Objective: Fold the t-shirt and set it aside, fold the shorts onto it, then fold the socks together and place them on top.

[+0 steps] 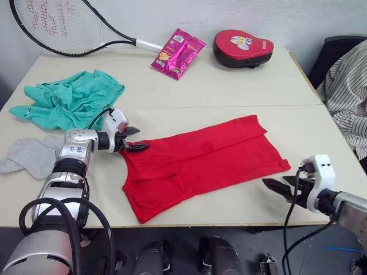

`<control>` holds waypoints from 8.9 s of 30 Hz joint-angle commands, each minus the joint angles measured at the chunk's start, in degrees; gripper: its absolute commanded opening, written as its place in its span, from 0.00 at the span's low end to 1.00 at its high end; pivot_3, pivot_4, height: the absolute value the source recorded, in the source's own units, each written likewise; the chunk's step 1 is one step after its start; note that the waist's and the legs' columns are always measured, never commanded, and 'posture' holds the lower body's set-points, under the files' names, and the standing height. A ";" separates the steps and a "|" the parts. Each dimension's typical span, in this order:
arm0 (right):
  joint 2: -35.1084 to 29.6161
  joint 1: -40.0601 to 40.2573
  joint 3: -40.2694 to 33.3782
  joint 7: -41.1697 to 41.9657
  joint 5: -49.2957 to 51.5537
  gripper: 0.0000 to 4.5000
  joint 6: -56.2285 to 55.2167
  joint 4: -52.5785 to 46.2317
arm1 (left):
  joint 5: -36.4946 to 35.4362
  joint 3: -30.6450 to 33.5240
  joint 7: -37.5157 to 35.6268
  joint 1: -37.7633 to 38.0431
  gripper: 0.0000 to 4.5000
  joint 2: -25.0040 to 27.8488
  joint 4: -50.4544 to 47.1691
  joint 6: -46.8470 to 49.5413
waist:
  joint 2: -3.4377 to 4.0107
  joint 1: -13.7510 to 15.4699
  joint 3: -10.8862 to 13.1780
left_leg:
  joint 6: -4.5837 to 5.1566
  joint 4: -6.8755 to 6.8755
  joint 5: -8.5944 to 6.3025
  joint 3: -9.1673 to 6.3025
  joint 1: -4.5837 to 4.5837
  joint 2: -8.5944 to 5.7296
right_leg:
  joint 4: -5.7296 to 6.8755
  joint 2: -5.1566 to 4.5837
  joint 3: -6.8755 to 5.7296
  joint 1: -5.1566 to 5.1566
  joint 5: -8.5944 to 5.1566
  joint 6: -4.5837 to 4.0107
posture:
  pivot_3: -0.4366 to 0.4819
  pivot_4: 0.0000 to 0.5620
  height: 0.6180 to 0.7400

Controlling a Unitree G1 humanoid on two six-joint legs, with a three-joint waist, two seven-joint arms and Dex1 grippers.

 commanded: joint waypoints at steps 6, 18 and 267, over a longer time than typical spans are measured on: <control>2.44 -6.26 8.87 -4.53 -4.43 0.96 -2.43 6.29 | 0.61 -0.07 -3.78 1.58 0.91 -2.89 -0.91 0.77 | -0.60 0.02 -0.36 | 0.01 0.09 0.01 -0.03 0.03 0.00 | 0.07 -0.03 0.01 0.03 0.01 0.01 | 0.48 0.27 1.00; 1.54 -10.37 17.06 -1.72 -11.21 0.08 -12.07 14.69 | -1.53 1.96 -4.78 8.01 0.11 -2.01 -13.16 4.93 | -0.87 -0.50 -0.53 | -0.01 0.09 0.01 -0.01 0.09 0.05 | 0.10 -0.01 0.03 0.06 0.01 0.01 | 0.48 0.27 1.00; 11.54 -59.22 21.67 13.67 -29.58 0.82 -76.64 90.82 | -10.14 12.23 20.71 0.05 0.76 -4.76 -6.90 2.92 | 0.24 -1.68 0.24 | 0.30 -0.20 0.51 0.25 -0.12 -0.28 | -0.16 0.02 0.19 -0.03 0.52 0.38 | 0.48 0.27 1.00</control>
